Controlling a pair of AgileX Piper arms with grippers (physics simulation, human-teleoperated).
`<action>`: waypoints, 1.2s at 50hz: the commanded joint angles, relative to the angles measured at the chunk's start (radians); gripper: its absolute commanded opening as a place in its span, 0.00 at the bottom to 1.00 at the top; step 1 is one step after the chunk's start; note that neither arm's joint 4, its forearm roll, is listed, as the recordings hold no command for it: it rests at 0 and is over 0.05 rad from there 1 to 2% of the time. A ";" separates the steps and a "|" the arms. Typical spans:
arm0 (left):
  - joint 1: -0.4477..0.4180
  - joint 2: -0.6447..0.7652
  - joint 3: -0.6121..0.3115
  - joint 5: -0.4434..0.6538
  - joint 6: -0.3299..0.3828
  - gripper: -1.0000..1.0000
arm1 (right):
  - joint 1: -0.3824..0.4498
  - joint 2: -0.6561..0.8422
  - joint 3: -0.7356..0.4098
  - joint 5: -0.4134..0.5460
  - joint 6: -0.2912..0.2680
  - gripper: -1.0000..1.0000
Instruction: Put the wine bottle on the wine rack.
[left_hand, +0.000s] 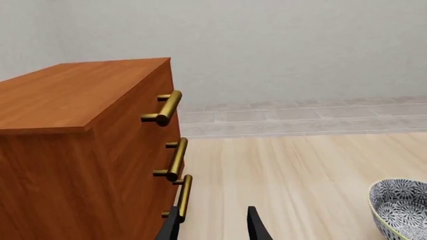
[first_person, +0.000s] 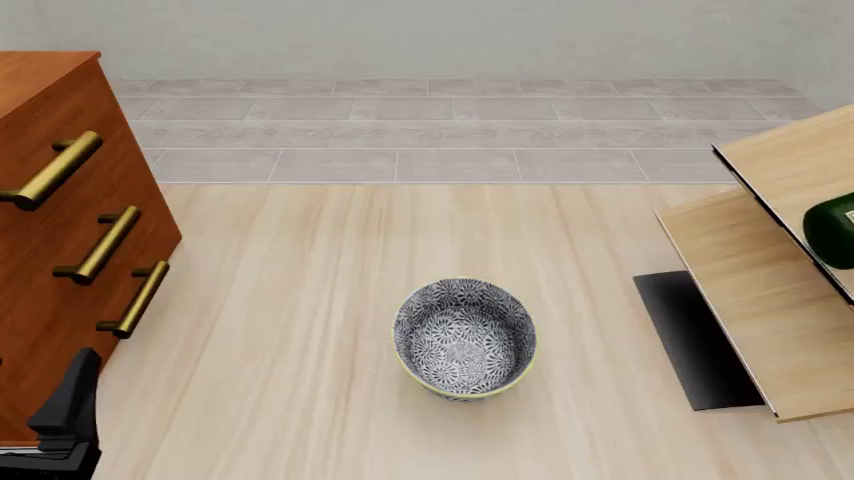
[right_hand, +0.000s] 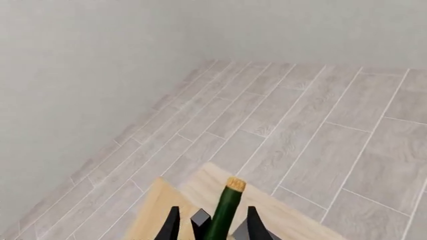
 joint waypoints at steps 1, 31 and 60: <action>-0.002 0.000 0.000 -0.004 0.002 1.00 | 0.007 -0.048 0.010 0.020 -0.008 1.00; -0.014 0.000 0.000 -0.027 0.030 1.00 | 0.091 -0.262 0.078 0.092 -0.051 1.00; -0.015 0.000 -0.048 0.015 0.063 1.00 | 0.192 -0.403 0.135 0.142 -0.126 1.00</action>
